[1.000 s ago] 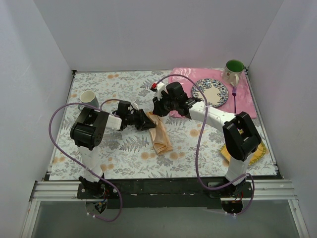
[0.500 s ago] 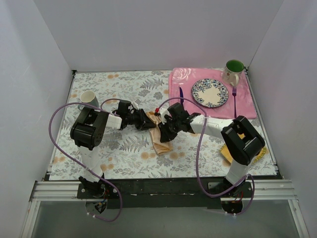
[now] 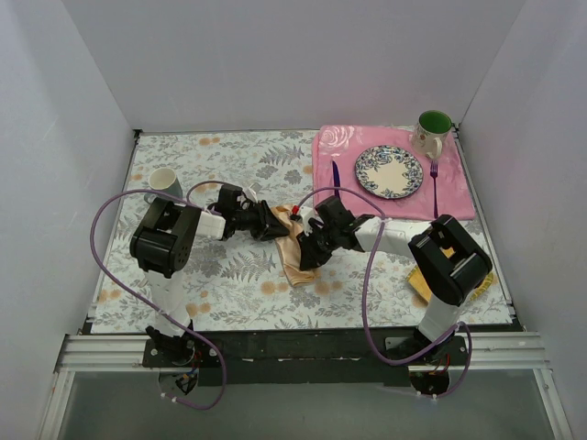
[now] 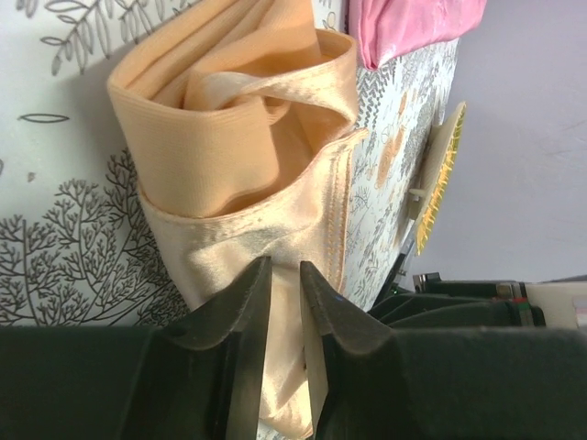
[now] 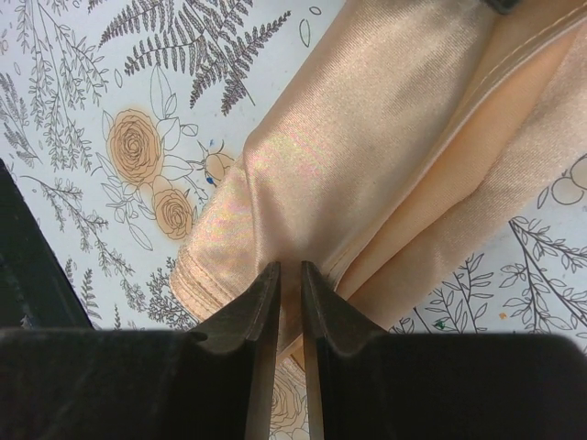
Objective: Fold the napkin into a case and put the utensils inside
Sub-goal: Smooth out the smaller rectangle-folded napkin at the center of the board.
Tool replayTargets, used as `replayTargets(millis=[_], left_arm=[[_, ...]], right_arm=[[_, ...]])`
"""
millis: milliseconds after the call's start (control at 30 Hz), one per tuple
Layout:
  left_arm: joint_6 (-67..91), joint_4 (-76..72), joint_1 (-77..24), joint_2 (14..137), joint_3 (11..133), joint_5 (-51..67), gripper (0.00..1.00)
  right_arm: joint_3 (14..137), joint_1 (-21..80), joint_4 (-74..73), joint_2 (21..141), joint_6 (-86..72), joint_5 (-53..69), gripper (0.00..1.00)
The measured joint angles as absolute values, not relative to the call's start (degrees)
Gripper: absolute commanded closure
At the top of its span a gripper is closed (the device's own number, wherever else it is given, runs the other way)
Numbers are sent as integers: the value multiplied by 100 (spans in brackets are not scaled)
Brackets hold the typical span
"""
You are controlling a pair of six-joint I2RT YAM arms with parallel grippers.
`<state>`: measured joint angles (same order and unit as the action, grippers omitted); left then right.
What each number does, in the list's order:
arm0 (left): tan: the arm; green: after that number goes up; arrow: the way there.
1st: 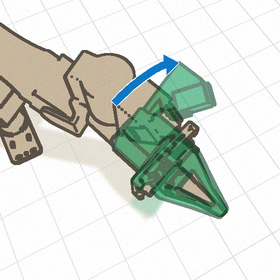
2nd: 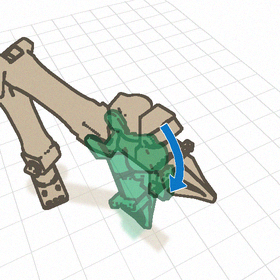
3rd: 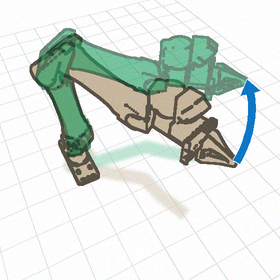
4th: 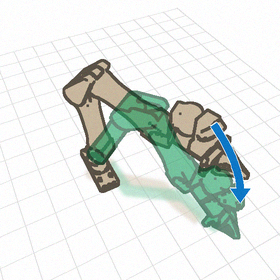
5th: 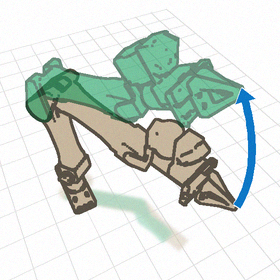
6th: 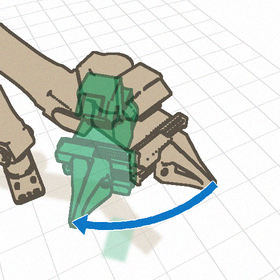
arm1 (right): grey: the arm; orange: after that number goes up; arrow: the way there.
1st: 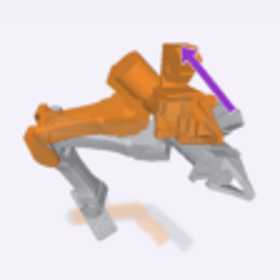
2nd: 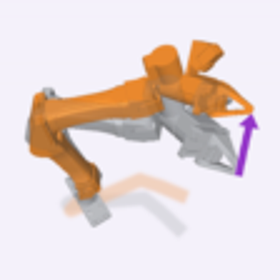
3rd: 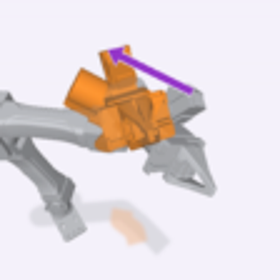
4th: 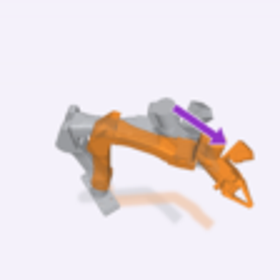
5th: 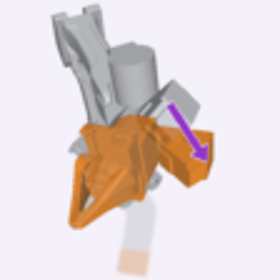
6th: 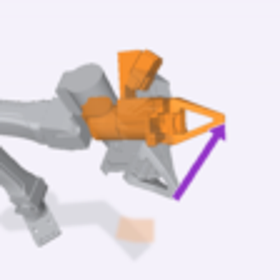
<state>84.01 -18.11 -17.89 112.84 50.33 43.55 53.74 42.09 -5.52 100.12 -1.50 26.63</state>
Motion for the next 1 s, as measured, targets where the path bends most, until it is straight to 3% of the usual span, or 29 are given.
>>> replayTargets(millis=[567,800,1000], left_arm=[[8554,-2014,-2143,10541,4453,4611,75],[8405,-1461,-2204,10982,4670,4663,79],[7649,-784,-2174,11063,5050,4753,80]], right_arm=[[5341,4007,-305,10173,-679,3173,75],[5299,3824,-320,10154,-902,3489,54],[5304,3503,-825,9638,-698,3551,56]])
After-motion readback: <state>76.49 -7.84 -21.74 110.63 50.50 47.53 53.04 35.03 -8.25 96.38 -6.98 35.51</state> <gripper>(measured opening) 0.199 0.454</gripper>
